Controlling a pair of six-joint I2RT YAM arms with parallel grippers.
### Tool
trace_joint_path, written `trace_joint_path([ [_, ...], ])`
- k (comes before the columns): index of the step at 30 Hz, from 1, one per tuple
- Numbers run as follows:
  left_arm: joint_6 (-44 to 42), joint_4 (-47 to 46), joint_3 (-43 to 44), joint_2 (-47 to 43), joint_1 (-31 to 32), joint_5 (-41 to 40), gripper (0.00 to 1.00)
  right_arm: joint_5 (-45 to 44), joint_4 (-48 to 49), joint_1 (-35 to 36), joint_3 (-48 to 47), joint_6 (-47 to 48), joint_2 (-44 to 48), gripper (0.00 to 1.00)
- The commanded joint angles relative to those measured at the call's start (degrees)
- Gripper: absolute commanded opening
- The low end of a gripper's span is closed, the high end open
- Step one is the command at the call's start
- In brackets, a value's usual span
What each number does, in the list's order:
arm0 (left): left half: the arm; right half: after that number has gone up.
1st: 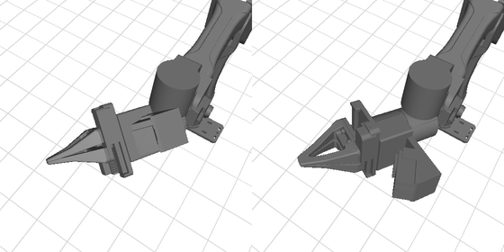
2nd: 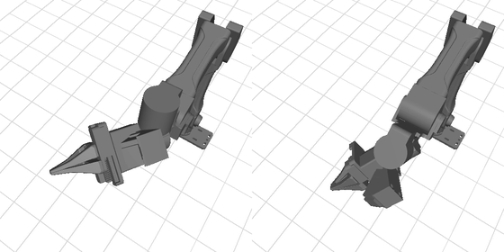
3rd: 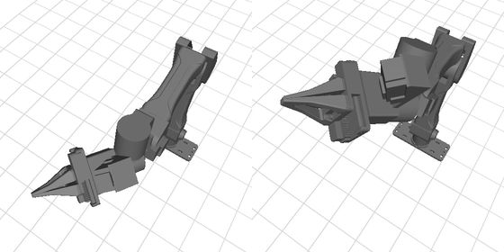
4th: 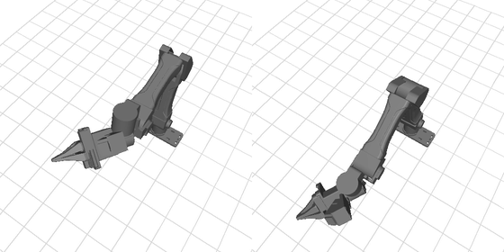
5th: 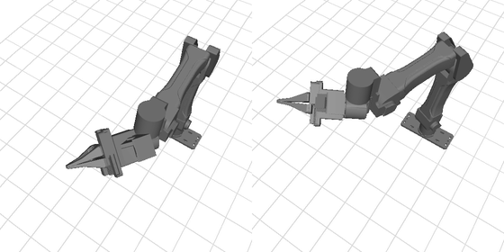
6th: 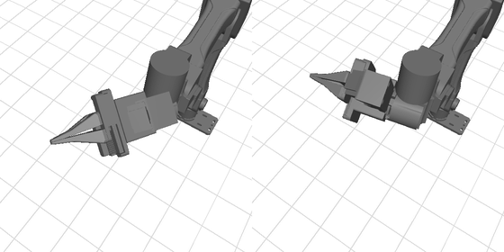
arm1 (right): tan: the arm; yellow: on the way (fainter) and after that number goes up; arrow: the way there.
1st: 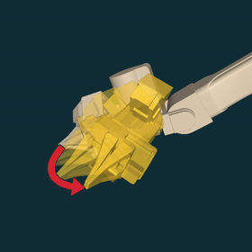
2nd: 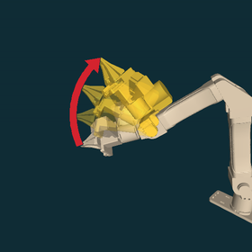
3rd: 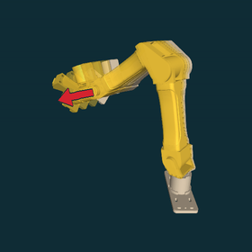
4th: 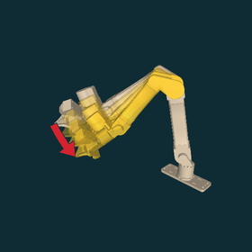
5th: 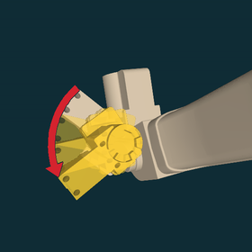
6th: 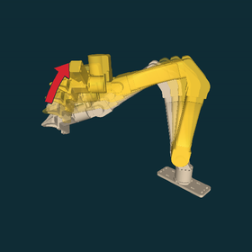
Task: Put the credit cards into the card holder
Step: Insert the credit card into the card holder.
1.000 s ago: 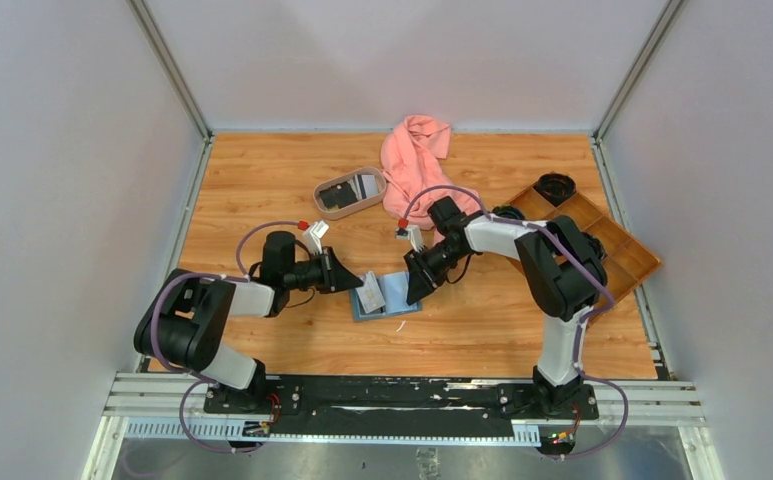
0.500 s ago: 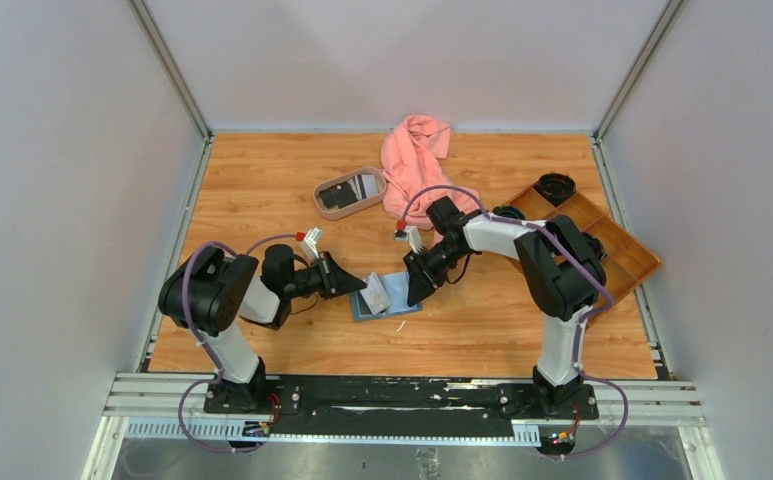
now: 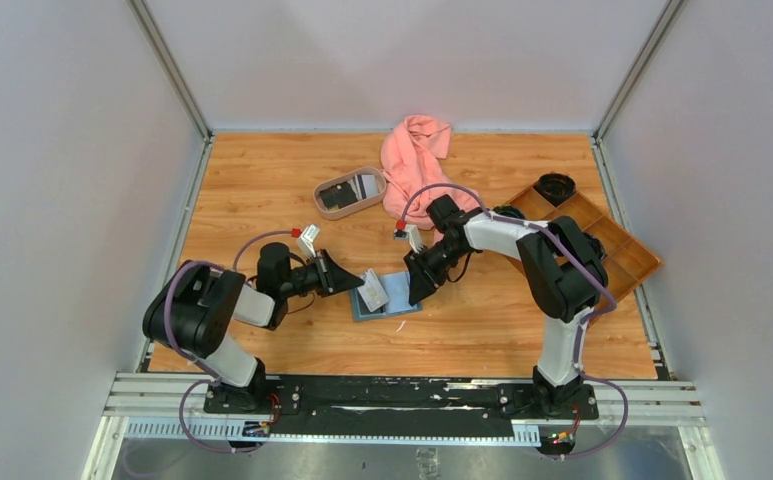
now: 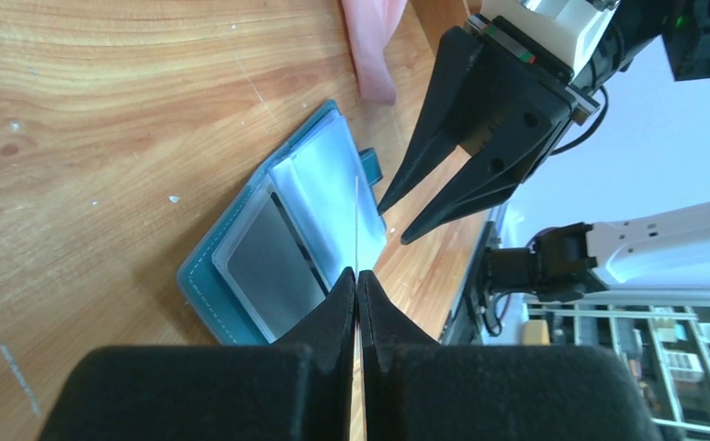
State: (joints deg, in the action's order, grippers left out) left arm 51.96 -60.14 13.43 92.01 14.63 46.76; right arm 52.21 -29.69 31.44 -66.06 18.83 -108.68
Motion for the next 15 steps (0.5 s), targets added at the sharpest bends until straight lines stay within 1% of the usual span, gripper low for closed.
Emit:
trace_joint_path([
  [1,-6.66,11.05,0.86,-3.83,-0.48,-1.66,0.0,-1.49,-2.0,0.81,-1.17,0.79,-1.11,0.34],
  [7,-6.89,11.61,1.76,-2.05,-0.48,-1.26,0.0,-1.4,-2.13,0.86,-1.26,0.77,-1.27,0.34],
  [13,-5.73,9.53,1.86,-1.1,-0.48,-0.68,0.0,-1.49,-2.2,0.9,-1.24,0.74,-1.61,0.34],
  [15,-4.58,7.36,1.63,-0.56,-0.48,-0.3,0.0,-1.49,-2.21,0.9,-1.22,0.77,-1.71,0.34],
])
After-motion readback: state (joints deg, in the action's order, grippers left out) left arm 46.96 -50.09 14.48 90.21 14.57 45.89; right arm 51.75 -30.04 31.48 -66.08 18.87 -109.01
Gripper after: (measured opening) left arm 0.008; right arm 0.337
